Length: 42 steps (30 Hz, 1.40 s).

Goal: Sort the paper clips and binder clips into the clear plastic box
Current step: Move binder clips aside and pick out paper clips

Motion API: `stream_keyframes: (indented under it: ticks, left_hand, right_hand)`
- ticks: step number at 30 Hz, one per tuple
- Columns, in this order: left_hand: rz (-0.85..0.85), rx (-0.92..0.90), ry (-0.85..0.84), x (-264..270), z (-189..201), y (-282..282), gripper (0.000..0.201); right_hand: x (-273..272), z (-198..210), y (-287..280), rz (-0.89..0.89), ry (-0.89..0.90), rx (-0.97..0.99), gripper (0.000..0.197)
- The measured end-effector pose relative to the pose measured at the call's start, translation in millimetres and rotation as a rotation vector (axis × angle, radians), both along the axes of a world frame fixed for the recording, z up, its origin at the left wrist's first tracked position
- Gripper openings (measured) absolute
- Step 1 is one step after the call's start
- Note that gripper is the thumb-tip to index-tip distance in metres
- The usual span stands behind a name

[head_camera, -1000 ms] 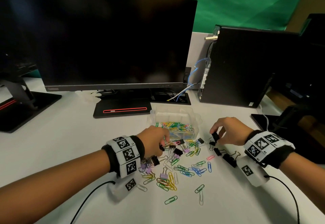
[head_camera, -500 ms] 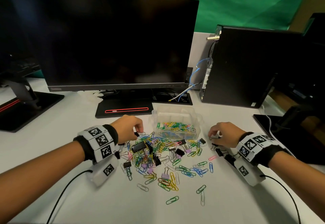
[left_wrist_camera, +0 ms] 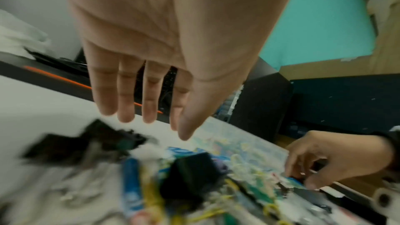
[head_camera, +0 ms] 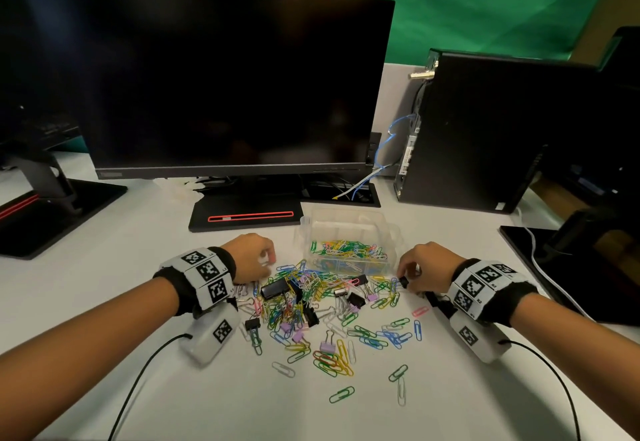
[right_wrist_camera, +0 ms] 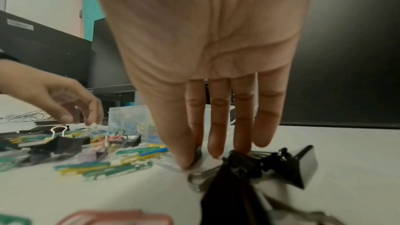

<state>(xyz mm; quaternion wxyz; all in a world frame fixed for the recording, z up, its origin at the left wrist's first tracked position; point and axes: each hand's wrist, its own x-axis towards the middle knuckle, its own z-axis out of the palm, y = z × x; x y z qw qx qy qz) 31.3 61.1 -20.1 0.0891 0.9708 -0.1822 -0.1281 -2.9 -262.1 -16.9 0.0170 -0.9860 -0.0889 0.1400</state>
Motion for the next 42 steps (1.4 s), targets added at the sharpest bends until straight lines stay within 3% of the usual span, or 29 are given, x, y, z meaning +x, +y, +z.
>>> stream_keyframes:
  ticks: [5,13,20,26,31,33,37,42]
  left_hand:
    - [-0.167,-0.105,-0.085,-18.6,13.3,-40.3,0.023]
    - [-0.377,0.022,-0.04,-39.7,14.8,-87.0,0.035]
    - [-0.453,0.062,-0.022,-40.1,9.2,-97.2,0.033]
    - [-0.408,0.047,-0.017,-39.3,2.4,-97.0,0.025]
    - [-0.364,0.047,-0.004,-40.7,1.7,-95.2,0.024]
    - [-0.352,0.043,-0.009,-41.3,4.5,-94.0,0.026]
    - [-0.343,0.018,-0.004,-40.5,11.1,-85.1,0.026]
    - [-0.359,-0.013,0.036,-42.9,9.8,-69.0,0.021]
  right_hand:
    - [0.5,1.2,-1.3,-0.051,-0.021,-0.033,0.021]
    - [0.8,13.0,-21.2,-0.2,-0.08,-0.078,0.017]
    - [-1.2,11.3,-28.6,-0.251,-0.032,-0.073,0.014]
    - [-13.5,22.1,1.0,-0.096,-0.043,0.02,0.024]
    - [-28.2,26.0,43.6,0.169,0.005,0.155,0.023]
    - [-27.9,20.7,54.9,0.243,0.03,0.184,0.032]
    - [-25.1,9.1,67.1,0.29,0.078,0.184,0.045]
    - [-25.3,8.5,69.3,0.307,0.074,0.18,0.036]
